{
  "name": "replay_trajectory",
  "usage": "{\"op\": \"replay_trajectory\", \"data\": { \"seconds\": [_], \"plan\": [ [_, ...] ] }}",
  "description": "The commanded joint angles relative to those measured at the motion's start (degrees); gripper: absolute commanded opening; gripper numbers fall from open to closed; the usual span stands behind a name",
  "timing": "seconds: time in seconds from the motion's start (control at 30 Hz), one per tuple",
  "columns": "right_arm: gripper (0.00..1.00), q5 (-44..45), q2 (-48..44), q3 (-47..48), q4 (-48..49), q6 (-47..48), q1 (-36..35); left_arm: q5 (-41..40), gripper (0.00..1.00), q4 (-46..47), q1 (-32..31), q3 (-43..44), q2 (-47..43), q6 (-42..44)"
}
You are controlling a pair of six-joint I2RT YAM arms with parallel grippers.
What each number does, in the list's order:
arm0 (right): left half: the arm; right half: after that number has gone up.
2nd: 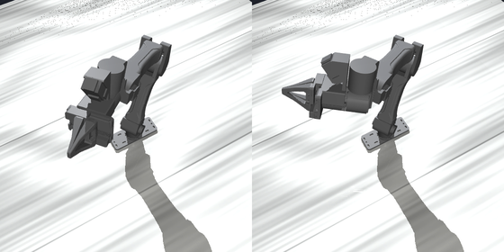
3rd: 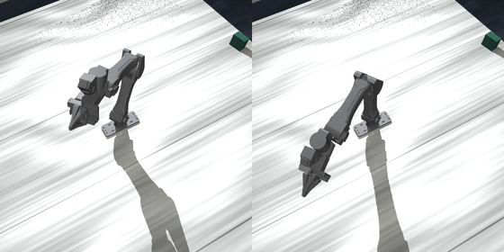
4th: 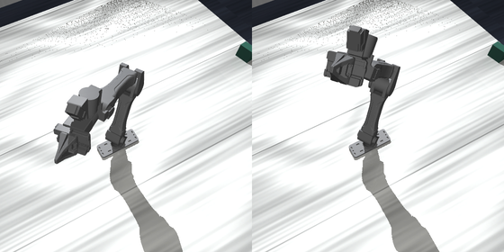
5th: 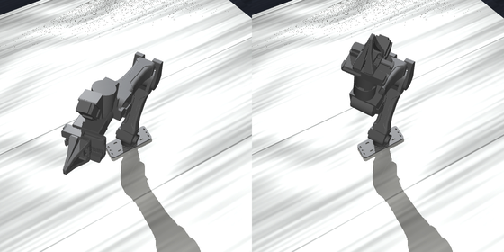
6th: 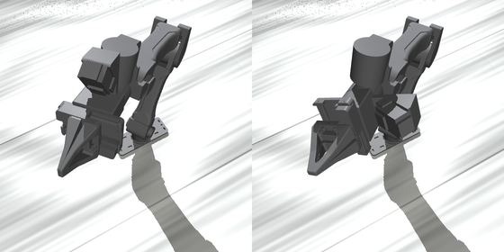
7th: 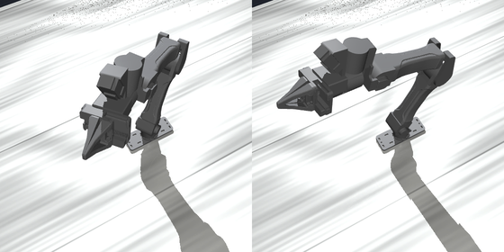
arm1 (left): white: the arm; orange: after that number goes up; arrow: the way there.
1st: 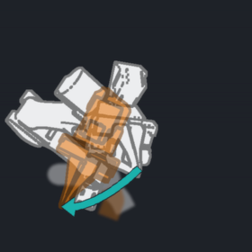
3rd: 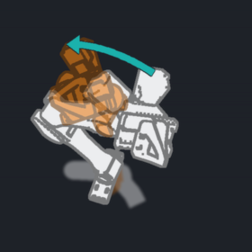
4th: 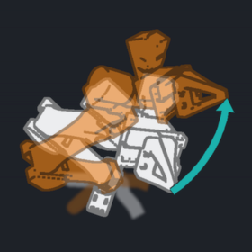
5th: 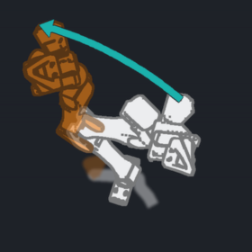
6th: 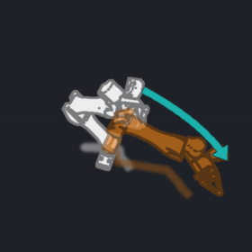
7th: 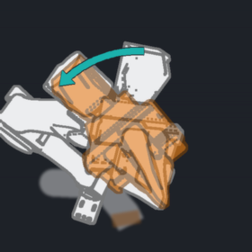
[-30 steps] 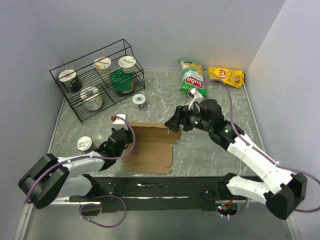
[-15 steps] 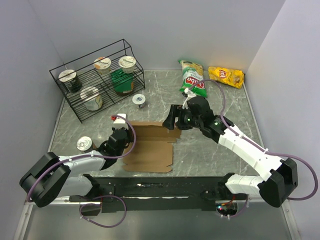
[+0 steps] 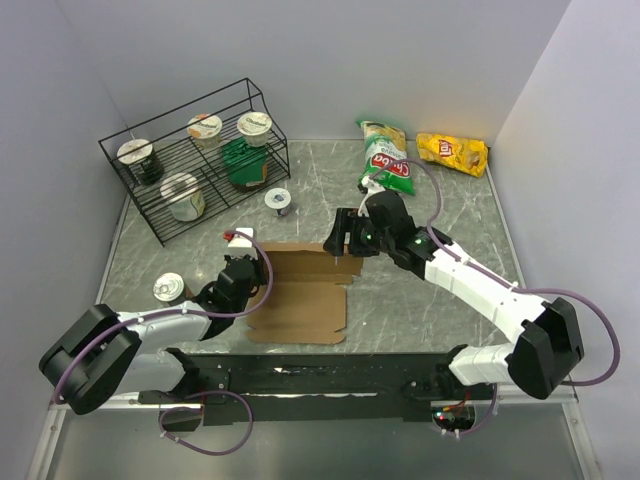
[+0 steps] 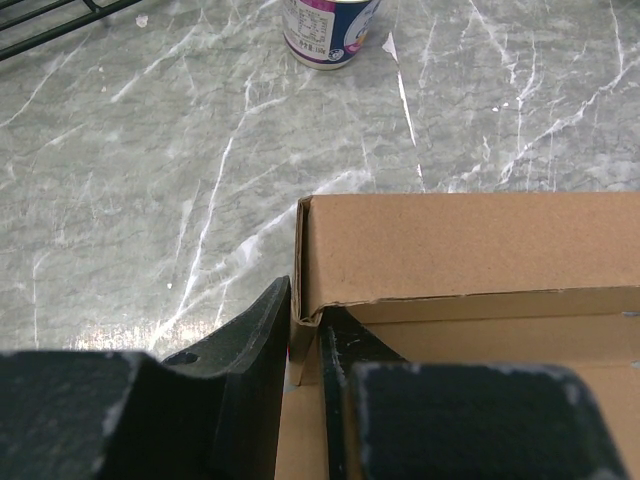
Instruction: Fold the paper box
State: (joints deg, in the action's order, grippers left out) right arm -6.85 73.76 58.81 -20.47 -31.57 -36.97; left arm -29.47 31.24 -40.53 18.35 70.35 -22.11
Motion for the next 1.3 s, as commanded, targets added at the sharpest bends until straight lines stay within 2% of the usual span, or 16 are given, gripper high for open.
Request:
{"op": "replay_trajectory", "data": {
  "seconds": [0.0,0.4,0.87,1.27],
  "plan": [
    [0.76,2.0,1.7,0.4,2.2,0.5,0.0,-0.8,0.22,-0.5,-0.4,1.6,0.4,0.3],
    [0.76,1.8,3.2,-1.9,4.8,-1.4,-0.1,-0.9,0.21,-0.4,-0.9,1.8,0.6,0.8],
    [0.75,-2.9,6.7,-2.8,9.7,-6.0,0.1,-1.4,0.21,-0.2,-2.1,2.0,0.9,1.6],
    [0.59,-3.9,6.2,-5.9,15.9,-10.3,0.6,-1.8,0.20,-0.3,-2.7,2.1,1.1,2.0]
  ]
}}
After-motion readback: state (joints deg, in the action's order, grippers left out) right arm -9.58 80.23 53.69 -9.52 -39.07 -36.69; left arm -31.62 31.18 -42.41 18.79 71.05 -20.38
